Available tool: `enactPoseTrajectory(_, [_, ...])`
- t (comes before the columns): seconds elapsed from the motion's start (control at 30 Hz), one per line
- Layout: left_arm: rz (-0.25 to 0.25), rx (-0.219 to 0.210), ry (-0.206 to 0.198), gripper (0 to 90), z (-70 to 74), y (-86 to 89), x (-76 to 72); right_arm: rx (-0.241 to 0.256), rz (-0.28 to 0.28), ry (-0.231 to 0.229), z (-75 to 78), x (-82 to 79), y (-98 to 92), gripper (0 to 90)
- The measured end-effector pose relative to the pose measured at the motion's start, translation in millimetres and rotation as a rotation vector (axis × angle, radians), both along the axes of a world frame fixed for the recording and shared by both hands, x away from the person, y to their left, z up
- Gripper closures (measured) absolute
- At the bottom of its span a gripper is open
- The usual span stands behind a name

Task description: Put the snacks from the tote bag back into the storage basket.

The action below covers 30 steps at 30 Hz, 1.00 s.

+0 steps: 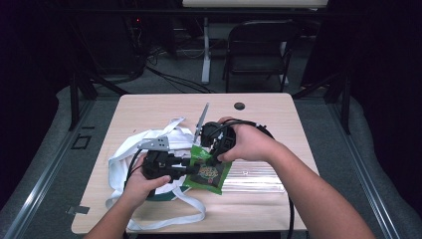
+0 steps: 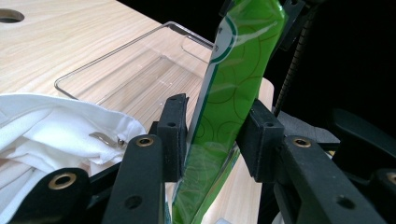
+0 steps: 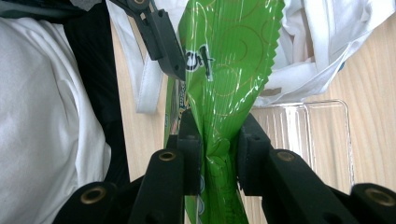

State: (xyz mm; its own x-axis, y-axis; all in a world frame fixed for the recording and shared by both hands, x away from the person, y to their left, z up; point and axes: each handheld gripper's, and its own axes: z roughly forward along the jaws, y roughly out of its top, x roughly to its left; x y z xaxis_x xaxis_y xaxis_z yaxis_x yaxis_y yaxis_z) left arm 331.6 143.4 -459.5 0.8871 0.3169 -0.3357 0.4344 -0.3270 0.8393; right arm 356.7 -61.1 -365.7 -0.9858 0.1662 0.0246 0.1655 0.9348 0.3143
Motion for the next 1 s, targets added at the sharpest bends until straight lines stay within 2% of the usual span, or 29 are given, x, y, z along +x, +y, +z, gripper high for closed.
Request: enactPoseTrajectory(1.0, [0.028,-0.003,0.011,58.6,-1.7,3.2,3.0,-0.033,-0.001,-0.046,11.2,0.8,-8.0,74.9])
